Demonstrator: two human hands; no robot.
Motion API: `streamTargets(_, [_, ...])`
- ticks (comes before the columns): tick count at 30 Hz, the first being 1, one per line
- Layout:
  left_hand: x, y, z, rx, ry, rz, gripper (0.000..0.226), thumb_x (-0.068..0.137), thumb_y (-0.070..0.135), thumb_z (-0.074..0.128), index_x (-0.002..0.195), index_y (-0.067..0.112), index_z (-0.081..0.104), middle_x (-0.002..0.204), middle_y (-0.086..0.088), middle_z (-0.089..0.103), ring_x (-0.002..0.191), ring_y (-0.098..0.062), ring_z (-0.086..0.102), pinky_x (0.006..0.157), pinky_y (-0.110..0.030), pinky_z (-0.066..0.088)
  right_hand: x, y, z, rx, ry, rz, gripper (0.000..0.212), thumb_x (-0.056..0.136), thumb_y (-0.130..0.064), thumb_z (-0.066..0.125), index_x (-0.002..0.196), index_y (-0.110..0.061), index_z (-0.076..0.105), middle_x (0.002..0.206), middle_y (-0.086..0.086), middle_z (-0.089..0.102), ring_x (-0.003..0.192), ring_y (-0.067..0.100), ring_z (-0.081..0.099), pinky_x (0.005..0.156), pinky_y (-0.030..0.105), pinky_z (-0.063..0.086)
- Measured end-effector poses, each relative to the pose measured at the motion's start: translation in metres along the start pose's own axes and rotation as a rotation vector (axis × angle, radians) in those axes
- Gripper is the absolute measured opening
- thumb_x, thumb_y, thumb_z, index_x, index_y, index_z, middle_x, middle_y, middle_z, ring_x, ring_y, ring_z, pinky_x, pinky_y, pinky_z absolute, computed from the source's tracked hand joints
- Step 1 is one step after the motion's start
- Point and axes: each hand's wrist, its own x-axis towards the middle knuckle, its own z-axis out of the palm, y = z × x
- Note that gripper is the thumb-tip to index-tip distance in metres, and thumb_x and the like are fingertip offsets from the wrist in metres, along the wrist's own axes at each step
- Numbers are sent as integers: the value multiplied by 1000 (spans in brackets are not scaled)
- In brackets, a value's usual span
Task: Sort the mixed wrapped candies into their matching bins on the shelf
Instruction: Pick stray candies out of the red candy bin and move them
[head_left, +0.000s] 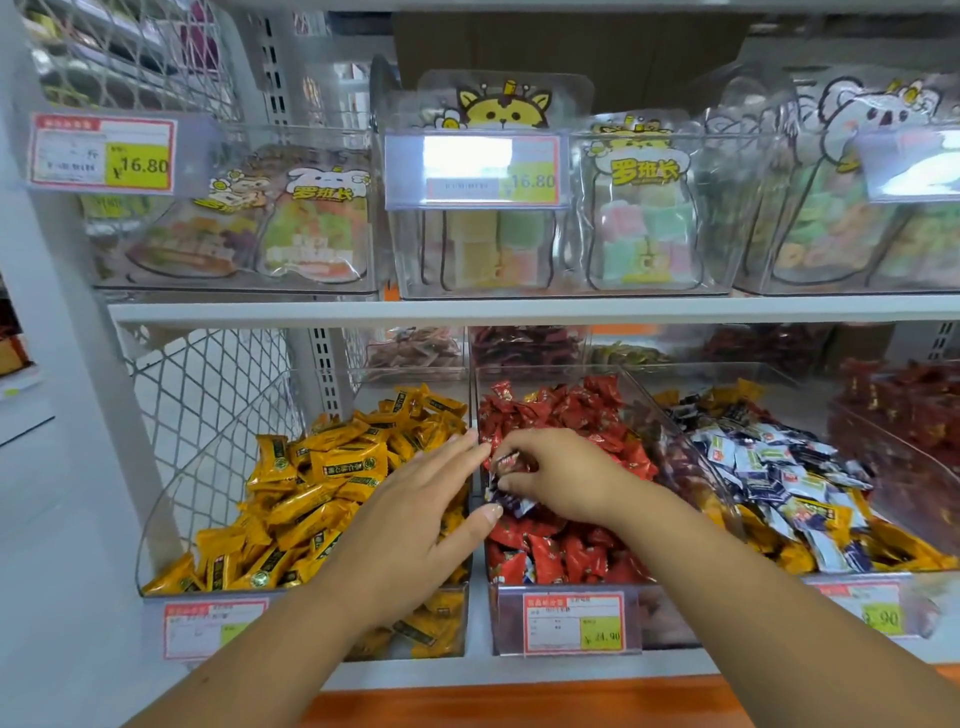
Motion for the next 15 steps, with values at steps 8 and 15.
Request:
streamTargets(8, [0,-1,1,4,5,3,65,87,69,19,148,50,8,150,36,-6,125,28,-18,99,-3,-12,-16,17,-30,76,40,69,19,89,-25,67,95,-8,60,85,6,57,68,14,48,63,27,39])
streamTargets(15, [0,-1,2,-3,15,3,65,88,69,21,149,48,12,152,34,-4,127,26,-15,105,-8,-8,-26,-3,-14,52,-119,30,7,86,-23,71,90,-24,65,74,-15,55,64,-2,49,56,14,34])
